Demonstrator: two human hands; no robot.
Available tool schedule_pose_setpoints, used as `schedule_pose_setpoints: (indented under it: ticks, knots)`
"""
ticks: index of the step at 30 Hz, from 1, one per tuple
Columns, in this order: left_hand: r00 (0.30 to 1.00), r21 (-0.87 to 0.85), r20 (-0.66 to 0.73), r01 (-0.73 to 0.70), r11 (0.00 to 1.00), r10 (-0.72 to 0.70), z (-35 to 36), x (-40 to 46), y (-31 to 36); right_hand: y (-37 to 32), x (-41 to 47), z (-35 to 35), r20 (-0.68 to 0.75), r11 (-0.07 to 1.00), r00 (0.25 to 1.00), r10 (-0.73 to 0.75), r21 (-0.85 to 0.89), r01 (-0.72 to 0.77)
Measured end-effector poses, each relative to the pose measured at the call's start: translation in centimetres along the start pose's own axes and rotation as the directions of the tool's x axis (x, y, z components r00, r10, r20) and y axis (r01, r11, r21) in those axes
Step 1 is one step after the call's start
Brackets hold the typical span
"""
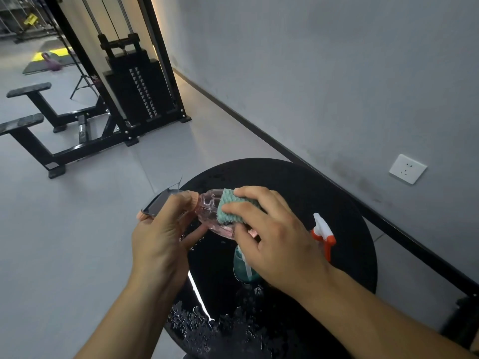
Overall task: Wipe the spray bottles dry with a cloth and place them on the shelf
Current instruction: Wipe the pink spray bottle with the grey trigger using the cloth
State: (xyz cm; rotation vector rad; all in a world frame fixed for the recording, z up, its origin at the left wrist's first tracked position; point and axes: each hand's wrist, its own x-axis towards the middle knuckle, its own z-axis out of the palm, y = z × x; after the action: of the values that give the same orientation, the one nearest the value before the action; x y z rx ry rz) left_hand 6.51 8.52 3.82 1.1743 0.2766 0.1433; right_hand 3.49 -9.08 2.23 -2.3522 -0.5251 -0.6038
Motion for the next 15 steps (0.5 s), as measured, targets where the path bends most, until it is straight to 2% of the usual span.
schedule_pose_setpoints:
  ticks: [5,10,15]
  knots:
    - [0.999,-0.01,-0.014,-0.041,0.999,0.041,-0.27,0.25,0.44,0.27,-0.24,-0.03,-0.012,0.999,0.999,0.034,0.003,-0.034]
    - [1.0,0.024,-0.01,-0.023,0.999,0.023,-0.04,0.01,-0.12,0.02,-0.2,0.03,0.016,1.0,1.0,-0.004,0.014,0.004]
    - [0.996,-0.012,-0.041,-0.074,0.997,0.074,-0.5,0.39,0.5,0.52,-0.28,-0.1,-0.012,0.997,0.998,0.059,0.049,-0.058]
